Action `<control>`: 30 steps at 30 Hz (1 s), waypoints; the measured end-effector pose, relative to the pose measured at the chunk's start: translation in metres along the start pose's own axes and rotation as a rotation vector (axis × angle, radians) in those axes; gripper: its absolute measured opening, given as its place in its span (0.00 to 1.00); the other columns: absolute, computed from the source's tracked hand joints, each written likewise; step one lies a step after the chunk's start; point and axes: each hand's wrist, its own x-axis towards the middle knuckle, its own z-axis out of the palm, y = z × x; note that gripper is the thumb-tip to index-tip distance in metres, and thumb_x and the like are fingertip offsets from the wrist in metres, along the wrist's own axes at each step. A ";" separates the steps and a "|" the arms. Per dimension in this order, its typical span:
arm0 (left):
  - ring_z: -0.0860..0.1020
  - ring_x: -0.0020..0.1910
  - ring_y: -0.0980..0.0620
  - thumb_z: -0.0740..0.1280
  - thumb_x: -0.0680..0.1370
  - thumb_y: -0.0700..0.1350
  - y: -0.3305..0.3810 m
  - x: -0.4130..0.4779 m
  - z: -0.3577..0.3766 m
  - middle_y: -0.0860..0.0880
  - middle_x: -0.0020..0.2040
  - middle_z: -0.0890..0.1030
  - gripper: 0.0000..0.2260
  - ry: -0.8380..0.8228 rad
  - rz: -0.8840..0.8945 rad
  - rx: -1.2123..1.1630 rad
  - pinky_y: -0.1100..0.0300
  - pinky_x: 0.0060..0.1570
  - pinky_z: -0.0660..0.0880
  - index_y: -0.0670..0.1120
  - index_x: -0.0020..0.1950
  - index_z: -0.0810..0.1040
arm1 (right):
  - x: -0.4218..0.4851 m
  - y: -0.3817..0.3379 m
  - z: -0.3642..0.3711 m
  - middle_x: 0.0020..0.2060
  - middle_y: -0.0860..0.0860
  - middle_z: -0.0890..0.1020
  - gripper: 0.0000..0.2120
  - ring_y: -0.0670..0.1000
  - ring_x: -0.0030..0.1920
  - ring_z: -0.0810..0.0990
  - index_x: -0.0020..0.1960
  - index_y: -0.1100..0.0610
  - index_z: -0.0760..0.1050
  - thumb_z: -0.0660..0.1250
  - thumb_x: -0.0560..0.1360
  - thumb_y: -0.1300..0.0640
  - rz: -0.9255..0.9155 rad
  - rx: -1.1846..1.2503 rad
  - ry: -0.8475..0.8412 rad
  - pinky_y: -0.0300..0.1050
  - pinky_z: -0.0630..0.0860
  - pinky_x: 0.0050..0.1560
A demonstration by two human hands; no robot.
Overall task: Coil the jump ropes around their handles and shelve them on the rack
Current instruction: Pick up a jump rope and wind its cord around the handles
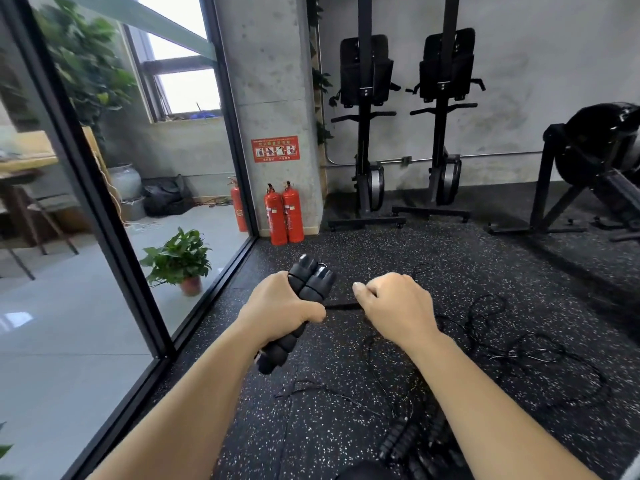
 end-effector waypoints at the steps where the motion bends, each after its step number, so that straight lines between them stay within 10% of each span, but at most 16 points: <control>1: 0.76 0.28 0.49 0.74 0.57 0.48 -0.001 0.001 -0.003 0.52 0.29 0.78 0.15 0.015 -0.010 0.049 0.55 0.36 0.76 0.45 0.39 0.75 | 0.000 -0.003 -0.003 0.24 0.50 0.71 0.25 0.53 0.29 0.72 0.27 0.57 0.63 0.57 0.80 0.46 -0.021 -0.025 0.018 0.43 0.62 0.29; 6: 0.78 0.34 0.57 0.75 0.62 0.52 0.001 -0.001 -0.013 0.58 0.33 0.77 0.14 0.124 -0.002 0.371 0.62 0.35 0.73 0.50 0.39 0.73 | 0.001 -0.023 -0.013 0.24 0.47 0.65 0.25 0.48 0.26 0.63 0.27 0.55 0.59 0.55 0.80 0.46 -0.144 -0.158 0.064 0.43 0.57 0.28; 15: 0.78 0.42 0.49 0.72 0.68 0.54 0.023 -0.007 -0.011 0.54 0.39 0.76 0.15 0.115 0.133 0.905 0.59 0.39 0.73 0.51 0.49 0.73 | 0.009 -0.075 -0.040 0.41 0.53 0.81 0.16 0.57 0.43 0.80 0.44 0.54 0.78 0.56 0.81 0.49 -0.527 -0.387 0.102 0.44 0.63 0.37; 20: 0.72 0.35 0.53 0.72 0.68 0.54 0.036 -0.018 -0.018 0.55 0.36 0.71 0.17 -0.080 0.342 1.057 0.60 0.33 0.67 0.54 0.49 0.67 | 0.036 -0.082 -0.050 0.26 0.47 0.68 0.23 0.53 0.33 0.72 0.27 0.55 0.62 0.56 0.80 0.48 -0.657 -0.378 0.095 0.43 0.61 0.33; 30: 0.76 0.39 0.51 0.73 0.66 0.52 0.036 -0.031 -0.024 0.54 0.38 0.75 0.19 -0.132 0.623 0.843 0.61 0.31 0.63 0.54 0.46 0.64 | 0.051 -0.045 -0.023 0.21 0.53 0.68 0.26 0.49 0.21 0.65 0.25 0.61 0.69 0.66 0.77 0.47 -0.101 0.657 -0.311 0.36 0.65 0.25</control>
